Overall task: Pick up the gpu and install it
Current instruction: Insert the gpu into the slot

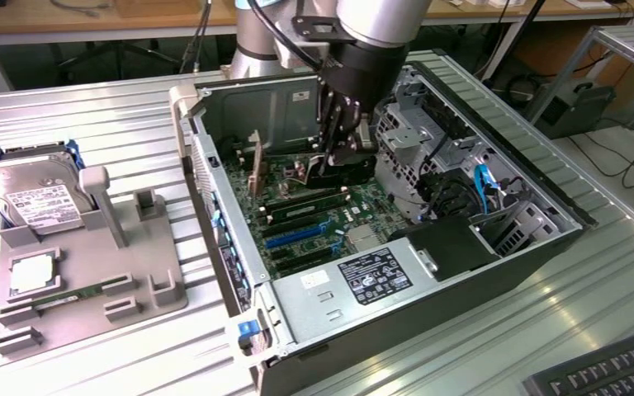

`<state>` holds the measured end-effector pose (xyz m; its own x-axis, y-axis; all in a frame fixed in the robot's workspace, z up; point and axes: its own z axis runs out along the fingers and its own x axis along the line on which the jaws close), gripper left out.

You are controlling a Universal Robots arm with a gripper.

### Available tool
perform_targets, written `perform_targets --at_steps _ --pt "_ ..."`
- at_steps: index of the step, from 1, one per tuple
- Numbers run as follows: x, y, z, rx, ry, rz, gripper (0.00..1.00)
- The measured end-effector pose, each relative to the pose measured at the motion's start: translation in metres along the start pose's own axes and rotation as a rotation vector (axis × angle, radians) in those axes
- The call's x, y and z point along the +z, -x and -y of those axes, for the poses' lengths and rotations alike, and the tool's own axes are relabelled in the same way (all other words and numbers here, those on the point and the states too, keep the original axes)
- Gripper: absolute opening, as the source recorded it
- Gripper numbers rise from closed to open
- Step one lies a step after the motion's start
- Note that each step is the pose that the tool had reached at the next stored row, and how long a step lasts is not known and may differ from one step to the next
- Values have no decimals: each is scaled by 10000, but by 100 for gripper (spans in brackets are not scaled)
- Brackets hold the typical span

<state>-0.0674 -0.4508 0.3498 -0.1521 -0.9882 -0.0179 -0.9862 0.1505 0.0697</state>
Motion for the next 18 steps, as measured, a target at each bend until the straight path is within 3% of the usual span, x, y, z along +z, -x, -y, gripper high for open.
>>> perform_targets --at_steps 7,18 --pt "111 -4 -1 -923 17 -66 26" --pt "272 -12 -25 -1190 13 -83 26"
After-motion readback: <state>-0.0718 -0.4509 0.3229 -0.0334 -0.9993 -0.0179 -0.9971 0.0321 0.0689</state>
